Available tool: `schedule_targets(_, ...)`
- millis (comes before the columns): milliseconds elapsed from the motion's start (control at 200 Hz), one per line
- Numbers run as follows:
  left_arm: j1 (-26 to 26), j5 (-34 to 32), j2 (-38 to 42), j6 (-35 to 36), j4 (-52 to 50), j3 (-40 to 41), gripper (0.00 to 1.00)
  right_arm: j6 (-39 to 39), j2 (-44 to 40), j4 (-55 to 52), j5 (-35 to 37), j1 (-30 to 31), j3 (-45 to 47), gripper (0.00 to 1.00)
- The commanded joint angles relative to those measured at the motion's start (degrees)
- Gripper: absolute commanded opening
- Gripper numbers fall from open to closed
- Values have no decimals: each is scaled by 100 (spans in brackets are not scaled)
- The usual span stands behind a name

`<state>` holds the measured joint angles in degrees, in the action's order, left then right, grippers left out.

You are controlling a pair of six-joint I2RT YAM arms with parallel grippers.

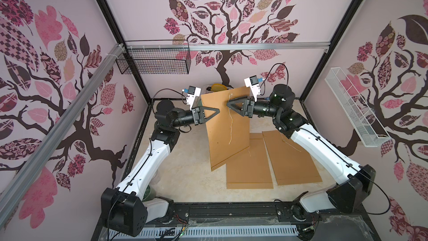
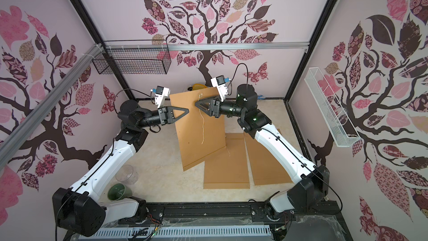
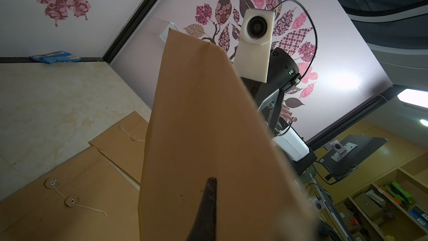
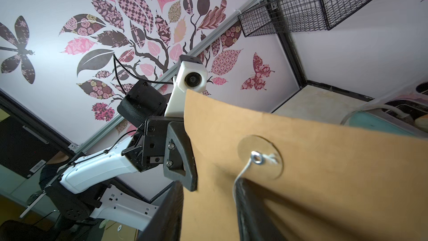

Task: Close the mouth of the file bag
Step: Close the file bag.

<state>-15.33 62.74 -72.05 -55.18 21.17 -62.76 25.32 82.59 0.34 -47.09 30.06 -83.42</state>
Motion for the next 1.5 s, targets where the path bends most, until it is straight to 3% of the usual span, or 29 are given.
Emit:
schedule_targets(0, -41, 37, 189, 135, 78, 24, 0, 495, 102, 460, -662, -28, 37, 39)
schedule_targets(315, -45, 11, 213, 140, 53, -21, 0, 676, 135, 514, -1236, -56, 284, 33)
schedule_targets(590, -42, -62, 262, -21, 198, -28, 0, 668, -7, 534, -1311, -62, 596, 27)
schedule_targets(800, -44, -82, 183, -326, 555, 28, 0, 899, -202, 1195, -1314, -62, 1149, 21)
schedule_targets(995, -47, -129, 157, -436, 699, 36, 0, 1118, -354, 1628, -1117, -62, 1434, 11)
schedule_targets(1090, -45, -179, 152, -510, 774, 74, 0, 1246, -498, 1803, -805, -62, 1669, 0)
schedule_targets(1495, -105, -376, 55, -755, 1095, 207, 0, -62, -973, -1221, 816, 160, 1107, 0)
